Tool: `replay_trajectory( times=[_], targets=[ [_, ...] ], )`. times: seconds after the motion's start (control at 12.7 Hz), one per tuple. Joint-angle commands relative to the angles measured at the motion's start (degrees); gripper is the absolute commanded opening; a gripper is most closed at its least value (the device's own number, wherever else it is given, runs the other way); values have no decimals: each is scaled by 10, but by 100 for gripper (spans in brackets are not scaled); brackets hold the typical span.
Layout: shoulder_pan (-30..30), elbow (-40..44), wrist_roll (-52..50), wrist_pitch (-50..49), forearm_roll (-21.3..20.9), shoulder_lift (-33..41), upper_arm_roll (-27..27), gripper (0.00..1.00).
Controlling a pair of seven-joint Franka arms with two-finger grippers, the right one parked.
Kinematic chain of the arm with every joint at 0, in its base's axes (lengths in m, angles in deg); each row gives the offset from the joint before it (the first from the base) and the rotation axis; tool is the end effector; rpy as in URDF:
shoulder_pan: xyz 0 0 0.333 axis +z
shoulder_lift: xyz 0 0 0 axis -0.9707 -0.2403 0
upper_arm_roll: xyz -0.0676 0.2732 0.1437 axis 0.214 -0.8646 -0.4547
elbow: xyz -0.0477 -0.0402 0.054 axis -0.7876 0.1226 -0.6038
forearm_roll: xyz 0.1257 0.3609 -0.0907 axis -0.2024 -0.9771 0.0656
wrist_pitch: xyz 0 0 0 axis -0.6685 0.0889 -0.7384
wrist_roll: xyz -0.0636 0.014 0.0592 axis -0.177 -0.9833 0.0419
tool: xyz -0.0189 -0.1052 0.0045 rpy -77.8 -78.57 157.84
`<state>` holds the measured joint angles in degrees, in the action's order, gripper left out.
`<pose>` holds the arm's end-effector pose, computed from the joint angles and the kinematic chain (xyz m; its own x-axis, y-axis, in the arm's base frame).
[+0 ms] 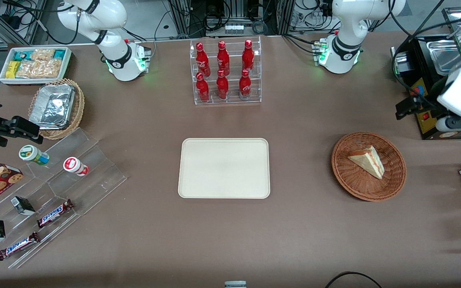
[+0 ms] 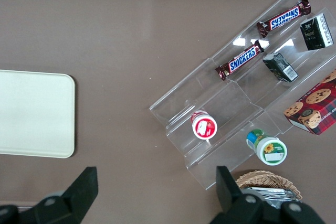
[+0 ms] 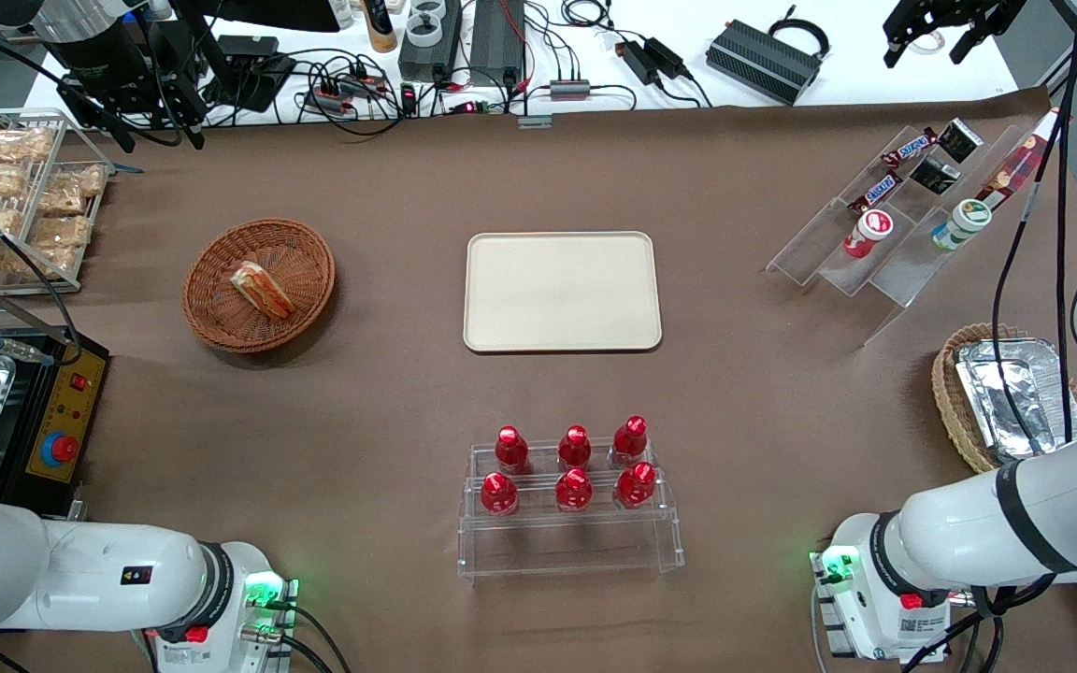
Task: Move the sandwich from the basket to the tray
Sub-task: 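Move the left gripper toward the sandwich in the wicker basket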
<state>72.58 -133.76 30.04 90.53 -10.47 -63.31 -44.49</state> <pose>0.5498 -0.0165 0.5841 0.9910 0.0825 -0.1058 0.0817 -0.9966 -0.0119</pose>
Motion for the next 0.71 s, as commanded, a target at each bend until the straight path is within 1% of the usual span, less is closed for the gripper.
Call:
replay_trajectory(
  times=[0.0,0.16,0.24,0.39,0.63],
  targets=[
    [11,3,-64,21,7,-40,-4,100],
    [16,-10,-112,50,5,-68,-7,100],
    [22,-33,-119,81,5,-70,-9,100],
    [23,-83,-183,156,7,-80,-12,100],
    [22,-127,-254,217,14,-101,-11,100]
  ],
)
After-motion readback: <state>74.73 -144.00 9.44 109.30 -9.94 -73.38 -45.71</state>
